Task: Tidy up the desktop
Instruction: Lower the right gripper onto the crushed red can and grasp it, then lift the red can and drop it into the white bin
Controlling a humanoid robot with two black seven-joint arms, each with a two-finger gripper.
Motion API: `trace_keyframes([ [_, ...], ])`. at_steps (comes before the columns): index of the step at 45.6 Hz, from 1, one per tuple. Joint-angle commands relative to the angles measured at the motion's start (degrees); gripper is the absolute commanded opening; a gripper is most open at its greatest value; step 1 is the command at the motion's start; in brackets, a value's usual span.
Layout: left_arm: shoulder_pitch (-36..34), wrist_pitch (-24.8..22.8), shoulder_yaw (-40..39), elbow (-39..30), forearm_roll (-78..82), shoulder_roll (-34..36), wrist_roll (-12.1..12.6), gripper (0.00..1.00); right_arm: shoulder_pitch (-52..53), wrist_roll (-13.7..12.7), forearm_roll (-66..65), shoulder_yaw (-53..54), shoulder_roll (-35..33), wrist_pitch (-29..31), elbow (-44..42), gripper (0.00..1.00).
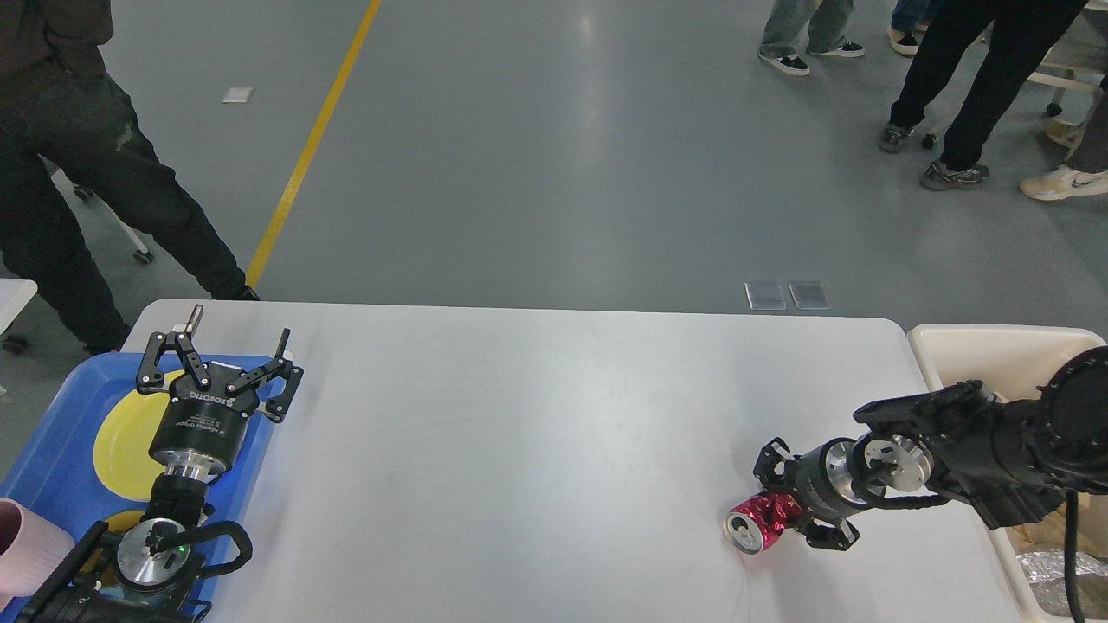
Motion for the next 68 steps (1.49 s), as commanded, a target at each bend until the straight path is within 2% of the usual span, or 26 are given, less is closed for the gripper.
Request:
trace_keyframes([
  [1, 0.0, 0.0, 0.0, 0.0, 0.0, 0.0, 0.0, 0.97, 0.3, -1.0, -0.2, -0.2, -0.1, -0.1, 0.3, 0.00],
  [5, 0.0, 0.0, 0.0, 0.0, 0.0, 0.1, 0.0, 0.97, 0.6, -3.0, -0.2, 0.0, -0.1, -0.3, 0.3, 0.00],
  [20, 0.0, 0.0, 0.0, 0.0, 0.0, 0.0, 0.0, 0.97, 4.9, -4.9, -1.2, -1.3, -1.0, 0.2, 4.3, 0.00],
  [26, 0.0, 0.0, 0.0, -0.1, -0.1, 0.0, 0.0, 0.97, 11.4, -6.3, -3.0, -3.9, -2.0, 0.8, 9.3, 0.00],
  [33, 0.0, 0.0, 0.0, 0.0, 0.0, 0.1, 0.1, 0.97, 23.6, -6.3, -9.0, -10.5, -2.1, 1.4, 18.1, 0.00],
  [46, 0.0, 0.0, 0.0, 0.0, 0.0, 0.1, 0.1, 0.97, 56.7, -6.4, -19.2, -17.3, 0.4, 12.6, 39.1, 0.00],
  [52, 0.0, 0.0, 0.0, 0.0, -0.1, 0.0, 0.0, 0.97, 68.3, -6.3, -20.4, -17.3, 0.4, 20.6, 42.7, 0.00],
  [56, 0.0, 0.0, 0.0, 0.0, 0.0, 0.1, 0.0, 0.97, 73.0, -6.1, -20.4, -16.8, 0.4, 23.5, 45.1, 0.00],
  [68, 0.0, 0.0, 0.0, 0.0, 0.0, 0.1, 0.0, 0.97, 74.4, -6.0, -20.3, -16.6, -1.8, 23.5, 45.8, 0.00],
])
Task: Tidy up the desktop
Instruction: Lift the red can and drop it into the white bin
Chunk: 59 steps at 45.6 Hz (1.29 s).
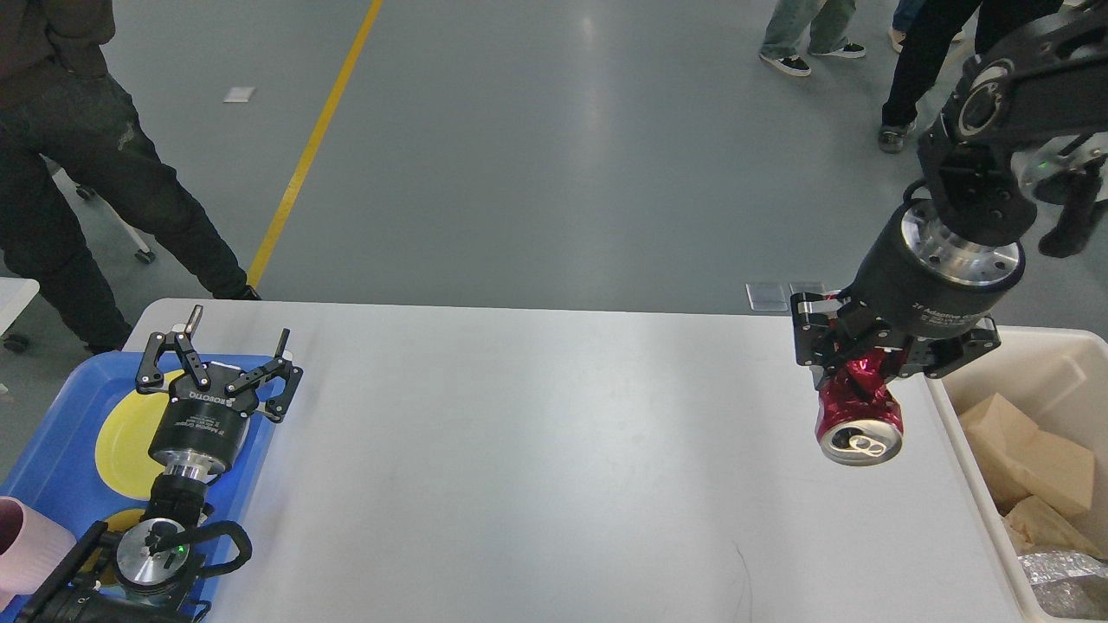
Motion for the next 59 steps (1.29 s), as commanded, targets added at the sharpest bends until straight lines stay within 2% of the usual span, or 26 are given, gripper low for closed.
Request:
trace_keyframes([
  [1, 0.0, 0.1, 0.0, 0.0, 0.0, 0.0, 0.0, 0.97, -0.1, 0.0, 0.1, 0.0, -1.8, -0.1, 0.0, 0.00],
  [18, 0.0, 0.0, 0.0, 0.0, 0.1, 0.0, 0.0, 0.97, -2.7, 0.0, 0.2, -4.3, -3.9, -3.4, -2.3, 0.00],
  [25, 0.0, 0.0, 0.0, 0.0, 0.0, 0.0, 0.0, 0.97, -9.4, 0.0, -0.3, -8.9, -8.9, -6.7, -8.3, 0.00],
  [34, 0.0, 0.1, 0.0, 0.0, 0.0, 0.0, 0.0, 0.97, -27.4, -0.1, -3.3, -8.5, -18.5, -6.7, -27.3, 0.00],
  [43, 0.0, 0.0, 0.0, 0.0, 0.0, 0.0, 0.0, 0.97, -50.5, 0.0, -3.4, -0.9, -23.0, -6.9, -48.8, 0.00],
  [50, 0.0, 0.0, 0.0, 0.0, 0.0, 0.0, 0.0, 0.97, -74.1, 0.5, -3.2, 9.2, -22.1, -7.3, -70.6, 0.00],
  [55, 0.0, 0.1, 0.0, 0.0, 0.0, 0.0, 0.0, 0.97, -89.8, 0.5, -3.2, 17.1, -16.4, -8.9, -84.0, 0.00],
  [59, 0.0, 0.0, 0.0, 0.0, 0.0, 0.0, 0.0, 0.97, -96.3, 0.5, -3.2, 18.2, -12.8, -13.2, -90.7, 0.00],
])
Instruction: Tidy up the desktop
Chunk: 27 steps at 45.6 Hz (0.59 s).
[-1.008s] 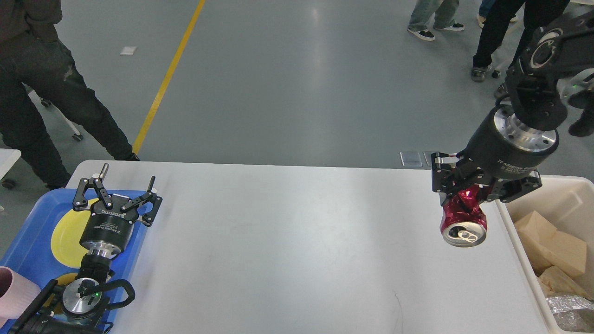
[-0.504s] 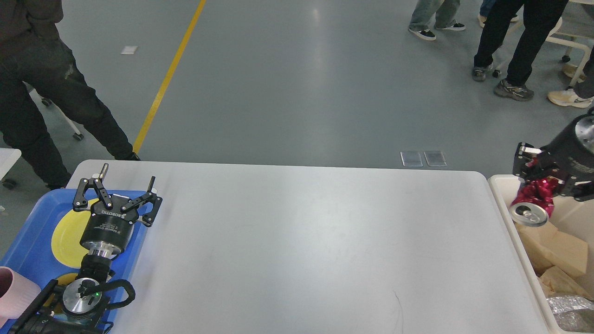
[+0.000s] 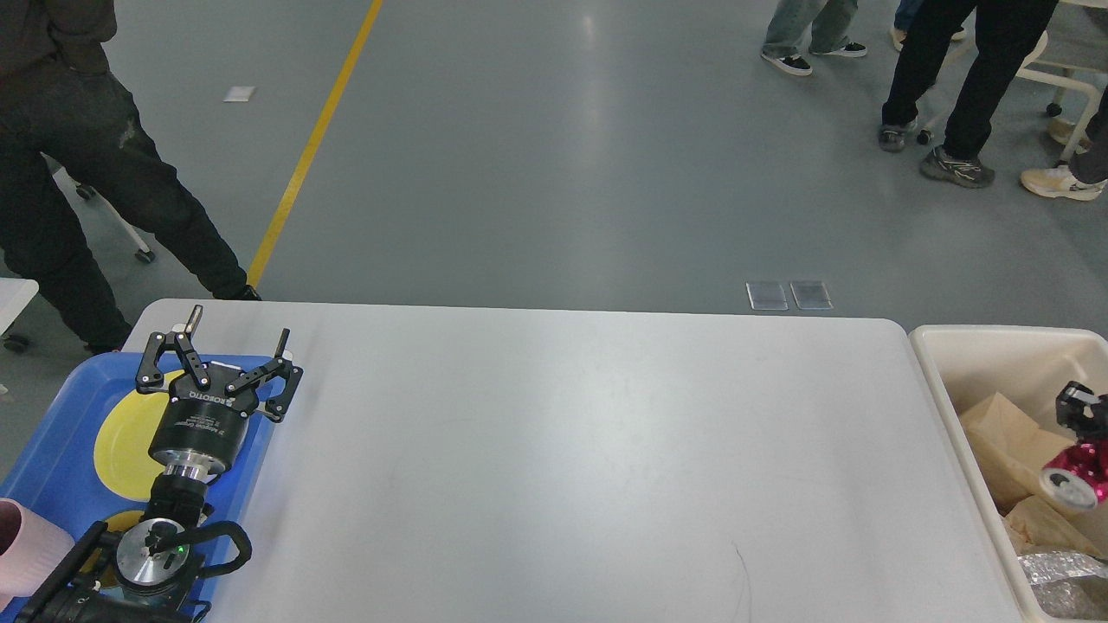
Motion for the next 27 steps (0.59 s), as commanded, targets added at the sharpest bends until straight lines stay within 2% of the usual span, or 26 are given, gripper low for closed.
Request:
trace_keyframes([
  [1, 0.0, -0.1, 0.0, 0.0, 0.0, 0.0, 0.0, 0.97, -10.7, 0.0, 0.0, 2.9, 5.2, -6.1, -10.0, 0.00],
  [6, 0.0, 0.0, 0.0, 0.0, 0.1, 0.0, 0.0, 0.97, -15.8, 0.0, -0.1, 2.7, 7.6, -15.8, -10.6, 0.00],
  [7, 0.0, 0.0, 0.0, 0.0, 0.1, 0.0, 0.0, 0.97, -17.5, 0.0, -0.2, 2.7, 8.6, -19.6, -11.0, 0.00],
  [9, 0.0, 0.0, 0.0, 0.0, 0.1, 0.0, 0.0, 0.97, -18.2, -0.1, -0.3, 2.7, 8.9, -21.5, -11.0, 0.00],
  [27, 0.0, 0.0, 0.0, 0.0, 0.1, 0.0, 0.0, 0.97, -20.2, -0.1, -0.4, 2.7, 9.3, -25.0, -11.2, 0.00],
])
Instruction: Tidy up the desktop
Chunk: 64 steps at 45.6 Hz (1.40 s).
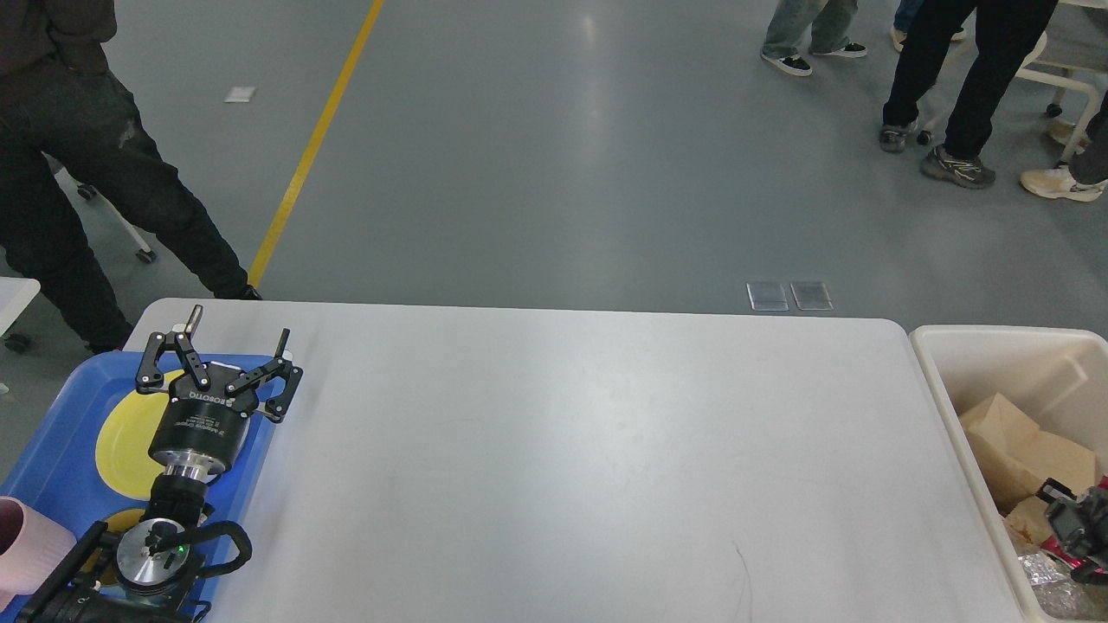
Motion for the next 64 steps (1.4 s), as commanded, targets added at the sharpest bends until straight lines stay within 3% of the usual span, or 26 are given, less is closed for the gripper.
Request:
trace_keyframes([
  [1, 0.0, 0.0, 0.0, 0.0, -0.1, 0.0, 0.0, 0.97, -0.4, 0.0, 0.0, 0.0, 0.3, -0.6, 0.0, 0.00],
  [4, 0.0, 0.0, 0.0, 0.0, 0.0, 0.0, 0.0, 0.97, -0.6, 0.0, 0.0, 0.0, 0.5, -0.6, -0.1, 0.00],
  [8, 0.0, -0.1, 0.0, 0.0, -0.1, -0.1, 0.0, 0.97, -0.5, 0.0, 0.0, 0.1, 0.4, -1.8, -0.1, 0.69],
  [10, 0.0, 0.0, 0.0, 0.0, -0.1, 0.0, 0.0, 0.97, -0.5, 0.0, 0.1, 0.1, 0.5, -3.3, -0.1, 0.92],
  [11, 0.0, -0.1, 0.0, 0.0, -0.1, -0.1, 0.0, 0.97, -0.5, 0.0, 0.1, 0.1, 0.6, -4.0, -0.1, 0.97],
  [15, 0.0, 0.0, 0.0, 0.0, -0.1, 0.0, 0.0, 0.97, -0.6, 0.0, 0.1, 0.1, 0.6, -4.6, 0.0, 1.00],
  [49, 0.0, 0.0, 0.0, 0.0, -0.1, 0.0, 0.1, 0.97, 2.5, 0.0, 0.8, 2.7, -0.7, -4.8, -0.1, 1.00],
  [55, 0.0, -0.1, 0.0, 0.0, 0.0, 0.0, 0.0, 0.97, 5.3, 0.1, 1.0, 9.2, -2.2, -5.0, 0.1, 1.00],
  [64, 0.0, 0.0, 0.0, 0.0, -0.1, 0.0, 0.0, 0.97, 11.8, 0.1, 1.0, 31.1, -4.1, -4.7, 1.3, 1.00],
])
